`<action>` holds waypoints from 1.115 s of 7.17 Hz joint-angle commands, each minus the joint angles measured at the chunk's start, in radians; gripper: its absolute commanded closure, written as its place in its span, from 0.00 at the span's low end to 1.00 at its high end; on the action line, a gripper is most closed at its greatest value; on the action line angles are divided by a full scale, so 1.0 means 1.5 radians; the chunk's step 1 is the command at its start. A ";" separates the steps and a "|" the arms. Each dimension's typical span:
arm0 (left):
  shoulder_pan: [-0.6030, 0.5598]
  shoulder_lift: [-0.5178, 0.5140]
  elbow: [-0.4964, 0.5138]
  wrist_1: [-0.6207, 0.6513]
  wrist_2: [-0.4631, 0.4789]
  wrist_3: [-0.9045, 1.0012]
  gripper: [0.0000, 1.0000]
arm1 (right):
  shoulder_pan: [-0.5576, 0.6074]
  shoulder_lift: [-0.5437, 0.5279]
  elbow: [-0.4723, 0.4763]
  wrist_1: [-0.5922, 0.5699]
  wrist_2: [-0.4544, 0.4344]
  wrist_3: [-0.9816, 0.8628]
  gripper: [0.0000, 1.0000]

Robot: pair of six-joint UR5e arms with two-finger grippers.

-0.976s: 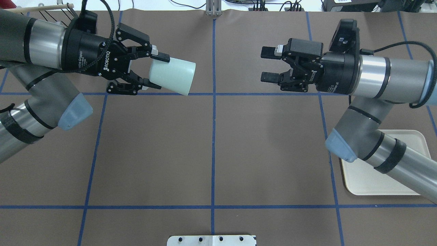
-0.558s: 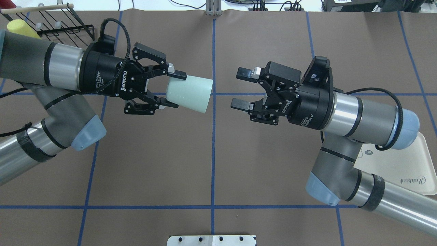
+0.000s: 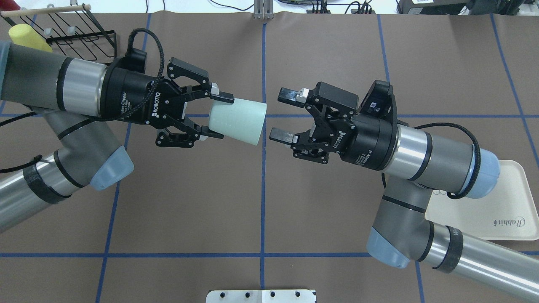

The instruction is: Left arm grabs green cup and hands to right arm on tray

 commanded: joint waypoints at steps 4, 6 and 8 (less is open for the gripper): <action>0.033 -0.005 -0.024 -0.001 0.001 -0.017 1.00 | -0.001 0.003 -0.005 -0.001 -0.009 -0.002 0.01; 0.033 -0.007 -0.023 -0.001 0.001 -0.023 1.00 | -0.004 0.003 -0.004 -0.001 -0.008 -0.002 0.01; 0.033 -0.007 -0.022 0.000 0.001 -0.021 1.00 | -0.010 0.003 -0.003 0.001 -0.008 -0.004 0.02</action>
